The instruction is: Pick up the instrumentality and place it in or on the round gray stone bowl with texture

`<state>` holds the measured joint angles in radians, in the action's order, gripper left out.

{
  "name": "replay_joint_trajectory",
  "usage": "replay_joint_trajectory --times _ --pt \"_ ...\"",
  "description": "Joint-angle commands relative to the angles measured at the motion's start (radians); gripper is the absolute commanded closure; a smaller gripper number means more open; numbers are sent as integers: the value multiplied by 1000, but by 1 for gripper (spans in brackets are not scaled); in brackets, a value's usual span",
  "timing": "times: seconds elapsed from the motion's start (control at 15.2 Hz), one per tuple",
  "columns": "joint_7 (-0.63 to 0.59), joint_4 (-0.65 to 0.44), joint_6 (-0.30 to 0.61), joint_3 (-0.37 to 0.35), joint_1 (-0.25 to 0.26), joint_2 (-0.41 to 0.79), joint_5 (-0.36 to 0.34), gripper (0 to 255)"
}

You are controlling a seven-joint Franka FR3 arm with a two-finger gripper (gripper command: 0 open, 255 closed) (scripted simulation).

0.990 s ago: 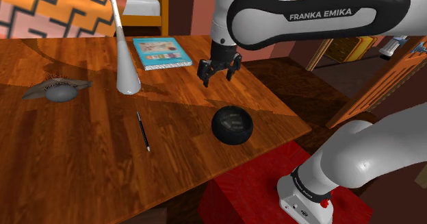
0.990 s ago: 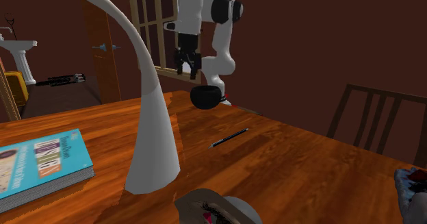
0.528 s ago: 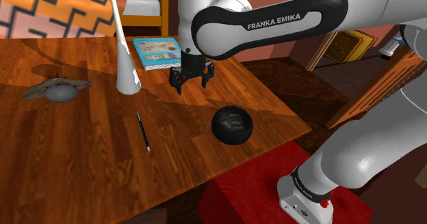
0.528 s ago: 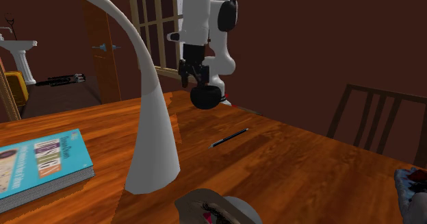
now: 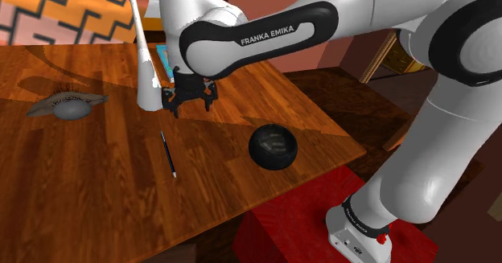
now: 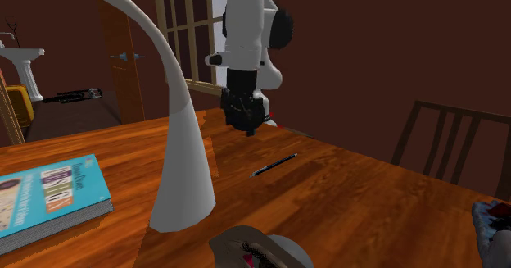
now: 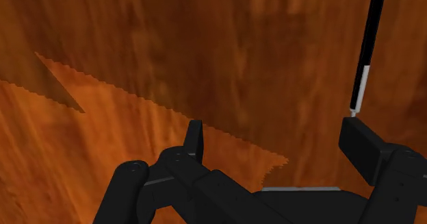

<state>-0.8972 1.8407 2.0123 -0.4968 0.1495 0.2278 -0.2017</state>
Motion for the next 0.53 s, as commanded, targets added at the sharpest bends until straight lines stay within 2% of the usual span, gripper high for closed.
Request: replay_joint_trajectory --times 0.0,0.4,0.46 --pt "-46 -77 -7 -1 33 83 -36 0" --pt "-132 -364 -64 24 149 332 -118 0" --pt "-134 -357 -53 26 149 336 -120 0"
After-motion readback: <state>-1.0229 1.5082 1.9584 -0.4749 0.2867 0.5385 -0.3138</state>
